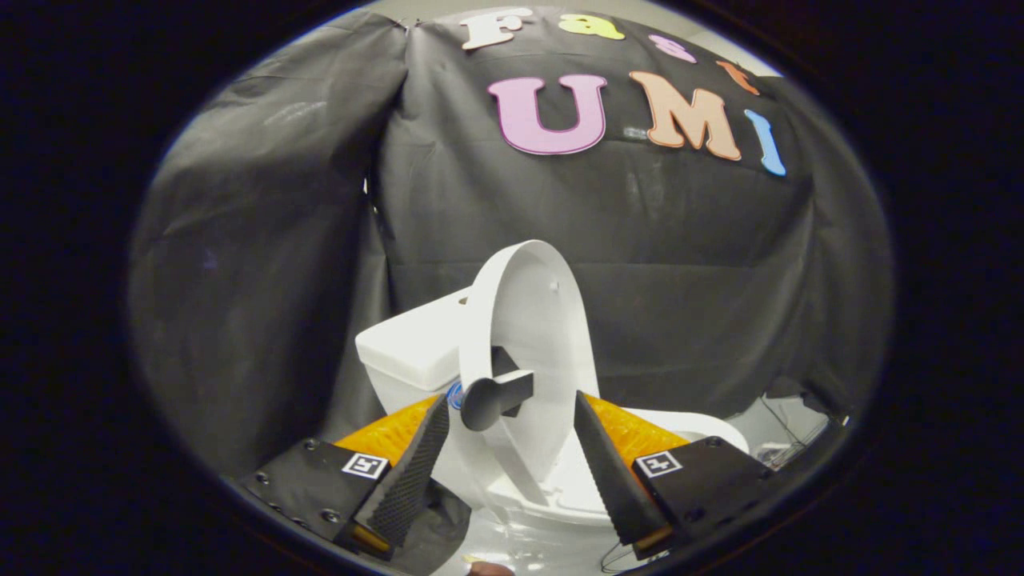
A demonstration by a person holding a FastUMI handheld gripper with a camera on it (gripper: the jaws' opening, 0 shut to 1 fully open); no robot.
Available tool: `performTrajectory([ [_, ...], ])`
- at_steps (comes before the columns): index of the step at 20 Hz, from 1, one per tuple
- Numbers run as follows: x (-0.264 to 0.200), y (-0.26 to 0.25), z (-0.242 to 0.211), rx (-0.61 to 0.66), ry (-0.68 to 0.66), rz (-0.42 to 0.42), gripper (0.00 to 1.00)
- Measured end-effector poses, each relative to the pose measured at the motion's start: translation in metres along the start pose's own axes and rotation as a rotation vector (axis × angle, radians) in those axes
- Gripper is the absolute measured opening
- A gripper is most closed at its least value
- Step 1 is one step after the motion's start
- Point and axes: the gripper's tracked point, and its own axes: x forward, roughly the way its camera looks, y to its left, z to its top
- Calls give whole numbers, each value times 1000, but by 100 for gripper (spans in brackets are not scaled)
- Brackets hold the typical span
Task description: Open the toilet lid.
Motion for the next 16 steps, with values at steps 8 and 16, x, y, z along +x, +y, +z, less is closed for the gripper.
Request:
performTrajectory([
  [8, -38, -31, 11, 49, -32, 34, 96],
  [16, -62, -102, 17, 103, -83, -47, 96],
])
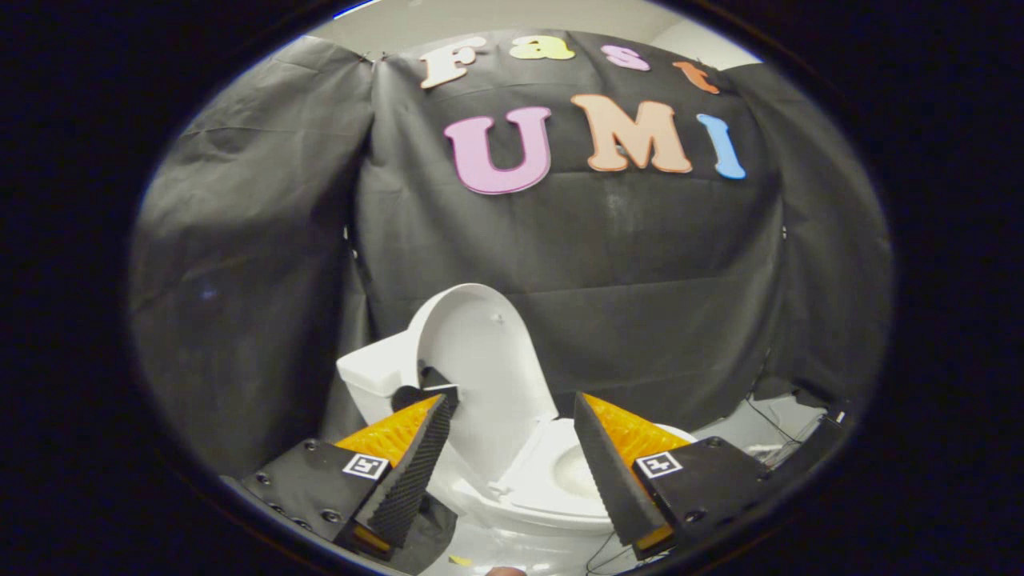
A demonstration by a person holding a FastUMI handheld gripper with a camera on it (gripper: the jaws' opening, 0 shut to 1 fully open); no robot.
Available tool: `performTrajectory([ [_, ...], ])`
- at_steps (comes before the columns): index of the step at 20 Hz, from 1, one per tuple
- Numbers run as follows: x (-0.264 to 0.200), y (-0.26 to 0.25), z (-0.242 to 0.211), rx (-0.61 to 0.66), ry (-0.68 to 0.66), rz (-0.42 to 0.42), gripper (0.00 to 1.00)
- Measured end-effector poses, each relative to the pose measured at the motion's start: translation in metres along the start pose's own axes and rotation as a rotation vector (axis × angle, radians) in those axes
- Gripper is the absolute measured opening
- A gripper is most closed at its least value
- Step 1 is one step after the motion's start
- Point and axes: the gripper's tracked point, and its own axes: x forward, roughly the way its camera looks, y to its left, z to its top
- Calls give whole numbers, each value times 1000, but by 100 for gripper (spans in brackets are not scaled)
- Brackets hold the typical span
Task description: Open the toilet lid.
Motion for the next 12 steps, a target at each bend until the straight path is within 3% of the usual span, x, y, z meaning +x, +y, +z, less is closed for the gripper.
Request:
performTrajectory([
  [6, -14, -19, 11, -1, -31, 62, 96],
  [12, -26, -69, 35, -66, -124, 83, 96],
])
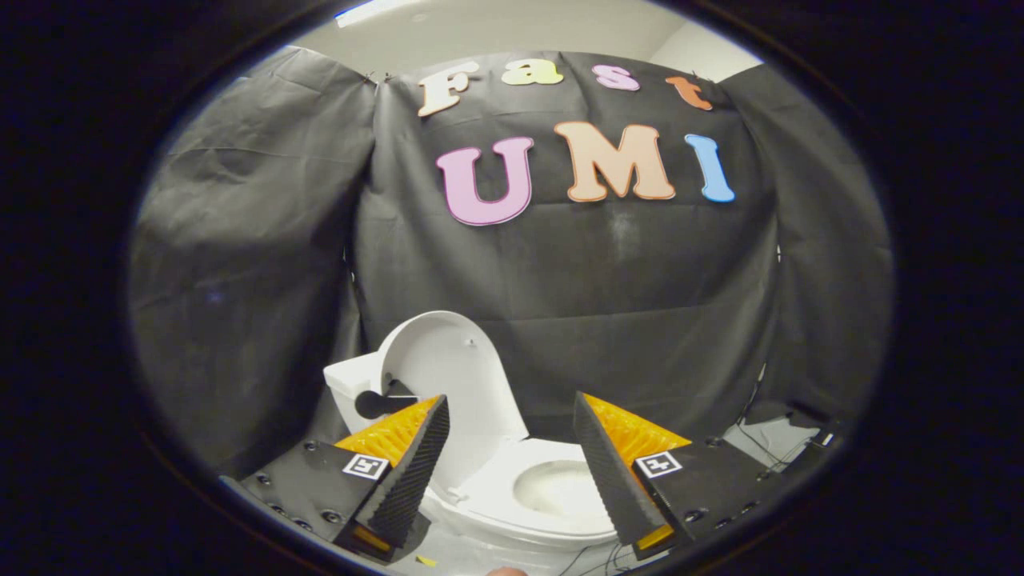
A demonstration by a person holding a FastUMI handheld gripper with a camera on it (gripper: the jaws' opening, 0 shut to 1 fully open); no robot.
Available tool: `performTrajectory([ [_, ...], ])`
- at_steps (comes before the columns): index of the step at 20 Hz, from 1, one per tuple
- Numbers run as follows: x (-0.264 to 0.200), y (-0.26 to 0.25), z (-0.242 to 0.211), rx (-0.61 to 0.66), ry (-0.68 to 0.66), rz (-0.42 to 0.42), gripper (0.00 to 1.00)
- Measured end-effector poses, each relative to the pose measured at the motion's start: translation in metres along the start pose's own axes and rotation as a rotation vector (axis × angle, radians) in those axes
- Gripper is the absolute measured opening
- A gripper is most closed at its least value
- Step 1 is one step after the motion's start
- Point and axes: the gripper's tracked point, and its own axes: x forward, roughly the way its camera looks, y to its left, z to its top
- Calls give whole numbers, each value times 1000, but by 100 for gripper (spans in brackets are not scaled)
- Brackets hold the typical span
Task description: Open the toilet lid.
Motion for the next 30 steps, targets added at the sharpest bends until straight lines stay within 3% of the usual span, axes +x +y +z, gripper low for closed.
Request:
performTrajectory([
  [4, -9, -21, -10, -58, 6, 26, 96],
  [9, -20, -55, -79, -55, 114, 11, 97],
  [13, -33, -106, -105, 46, 124, -100, 96],
  [16, -41, -124, -105, 57, 98, -155, 96],
  [23, -37, -136, -111, 28, 110, -185, 96],
  [30, -21, -120, -103, 2, 82, -133, 96],
])
